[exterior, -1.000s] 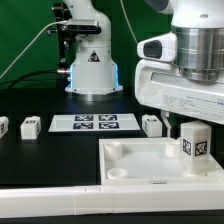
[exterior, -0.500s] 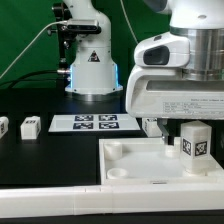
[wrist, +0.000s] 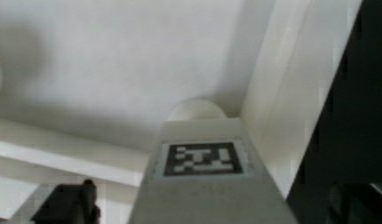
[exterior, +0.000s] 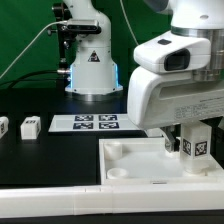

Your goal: Assemble one leg

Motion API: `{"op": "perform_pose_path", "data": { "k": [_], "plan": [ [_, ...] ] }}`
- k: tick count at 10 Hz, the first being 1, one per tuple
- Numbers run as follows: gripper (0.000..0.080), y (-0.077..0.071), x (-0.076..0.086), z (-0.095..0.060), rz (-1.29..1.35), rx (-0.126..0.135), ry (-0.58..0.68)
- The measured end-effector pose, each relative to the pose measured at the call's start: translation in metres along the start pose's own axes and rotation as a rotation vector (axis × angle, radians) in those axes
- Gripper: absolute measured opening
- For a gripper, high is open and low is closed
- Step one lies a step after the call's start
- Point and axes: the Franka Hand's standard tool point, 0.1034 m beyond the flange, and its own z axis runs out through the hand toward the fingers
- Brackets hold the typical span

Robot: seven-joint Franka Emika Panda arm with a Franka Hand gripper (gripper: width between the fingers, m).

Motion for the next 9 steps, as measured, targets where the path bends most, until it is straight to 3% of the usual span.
{"op": "perform_pose_path", "data": {
  "k": [3, 4, 5, 7, 9],
  "plan": [
    [0.0649, 0.0004, -0.0002, 0.0001, 0.008, 0.0, 0.0],
    [0.0524, 0.0004, -0.0002, 0.0002, 0.008, 0.0, 0.0],
    [0.0524, 0.0005, -0.0002, 0.0001, 0.008, 0.0, 0.0],
    [0.0289, 0.0006, -0.0002, 0.0001, 0.009, 0.0, 0.0],
    [0.029, 0.0005, -0.0002, 0.0001, 0.047, 0.001, 0.0]
  ]
}}
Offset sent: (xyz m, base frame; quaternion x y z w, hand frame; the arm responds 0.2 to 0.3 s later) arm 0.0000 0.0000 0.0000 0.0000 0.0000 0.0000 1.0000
